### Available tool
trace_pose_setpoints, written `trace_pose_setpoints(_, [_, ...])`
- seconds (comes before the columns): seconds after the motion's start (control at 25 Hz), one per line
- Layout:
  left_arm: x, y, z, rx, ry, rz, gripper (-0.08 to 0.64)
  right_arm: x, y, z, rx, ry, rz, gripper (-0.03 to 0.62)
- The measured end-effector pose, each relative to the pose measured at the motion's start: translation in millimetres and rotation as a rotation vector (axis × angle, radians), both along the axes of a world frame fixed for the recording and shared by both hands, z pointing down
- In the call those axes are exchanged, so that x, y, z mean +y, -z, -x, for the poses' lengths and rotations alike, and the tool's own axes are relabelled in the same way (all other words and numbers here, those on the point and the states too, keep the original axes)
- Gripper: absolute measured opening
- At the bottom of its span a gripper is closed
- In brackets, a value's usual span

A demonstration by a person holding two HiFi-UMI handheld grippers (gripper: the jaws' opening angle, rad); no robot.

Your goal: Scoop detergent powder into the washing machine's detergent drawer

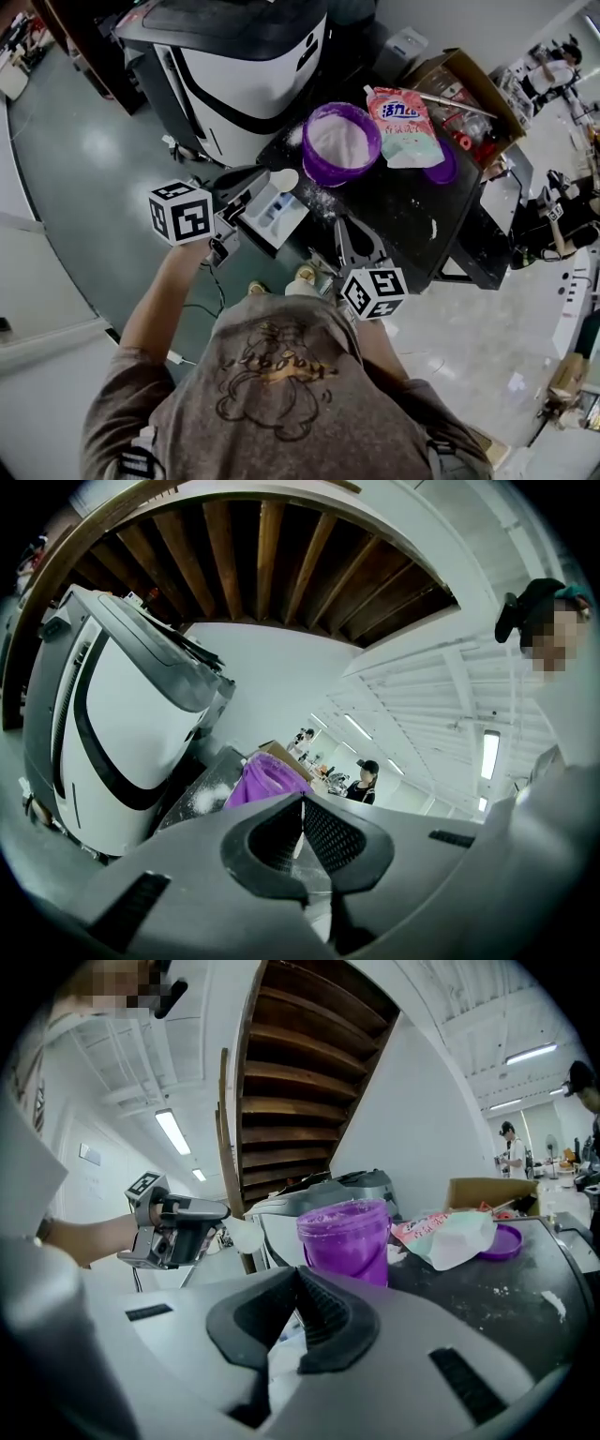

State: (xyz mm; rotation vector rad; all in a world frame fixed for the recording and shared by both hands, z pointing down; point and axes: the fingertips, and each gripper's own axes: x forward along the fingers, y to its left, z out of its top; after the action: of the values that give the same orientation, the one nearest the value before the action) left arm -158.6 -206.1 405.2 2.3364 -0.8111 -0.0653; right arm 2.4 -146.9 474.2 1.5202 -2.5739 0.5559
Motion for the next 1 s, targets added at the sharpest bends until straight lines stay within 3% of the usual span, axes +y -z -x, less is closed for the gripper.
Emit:
trace_pose_setpoints(0.48, [19,-58,-2,-0.071,-0.033,0.016,0.023,33,-16,-7,0.001,-0.103,0.000,0.002])
trace_pose_setpoints(1.0, [42,-119,-11,-0.202,-0.071,0.018,0.023,47,-22,3,-0.008,-0.114,0.004,0.002])
